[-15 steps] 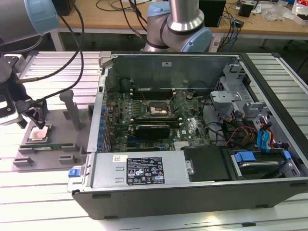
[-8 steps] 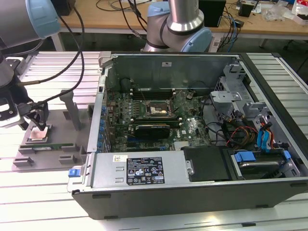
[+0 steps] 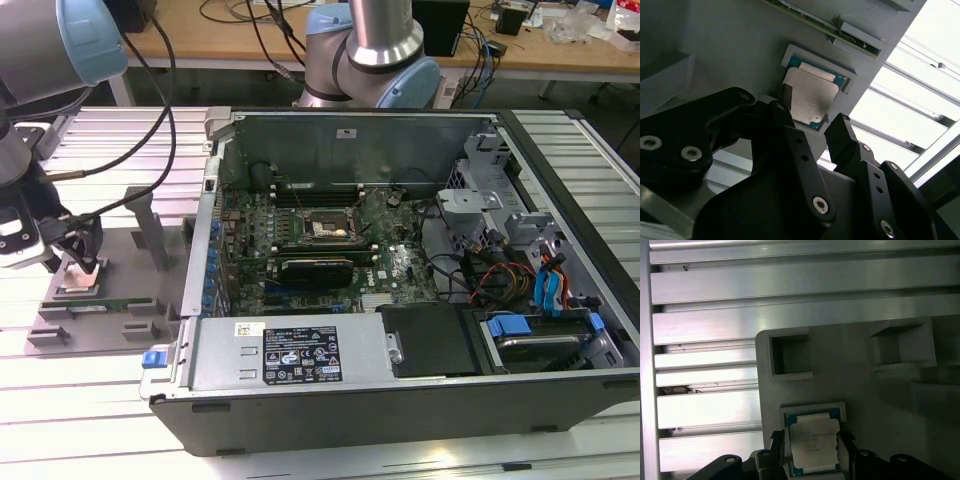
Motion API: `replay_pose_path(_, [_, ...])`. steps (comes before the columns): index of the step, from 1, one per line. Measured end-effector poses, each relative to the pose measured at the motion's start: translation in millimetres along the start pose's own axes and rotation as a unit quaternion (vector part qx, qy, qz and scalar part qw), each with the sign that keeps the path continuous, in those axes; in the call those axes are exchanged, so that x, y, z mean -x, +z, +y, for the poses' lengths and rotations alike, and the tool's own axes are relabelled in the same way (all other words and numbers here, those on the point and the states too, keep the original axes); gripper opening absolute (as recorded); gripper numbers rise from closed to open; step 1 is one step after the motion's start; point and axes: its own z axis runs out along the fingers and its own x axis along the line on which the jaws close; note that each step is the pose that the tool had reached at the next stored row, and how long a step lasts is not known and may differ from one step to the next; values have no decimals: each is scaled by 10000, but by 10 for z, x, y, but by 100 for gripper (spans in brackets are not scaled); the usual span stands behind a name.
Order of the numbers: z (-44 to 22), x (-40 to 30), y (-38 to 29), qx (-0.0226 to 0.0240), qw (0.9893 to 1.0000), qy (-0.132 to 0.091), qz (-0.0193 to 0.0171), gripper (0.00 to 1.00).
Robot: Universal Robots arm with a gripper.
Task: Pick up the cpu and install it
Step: 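Pick up the cpu and move it towards the insertion slot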
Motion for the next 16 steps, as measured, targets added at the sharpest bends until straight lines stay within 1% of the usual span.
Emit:
replay_pose_path(11, [-3, -1, 79, 0, 10000, 0, 0, 55])
replay_pose_path(12, [-4, -2, 89, 7, 10000, 1, 0, 55])
replay_pose_path(13, [-9, -2, 93, 18, 10000, 1, 2, 55])
replay_pose_path(16, [-35, 8, 96, 20, 10000, -19, 1, 55])
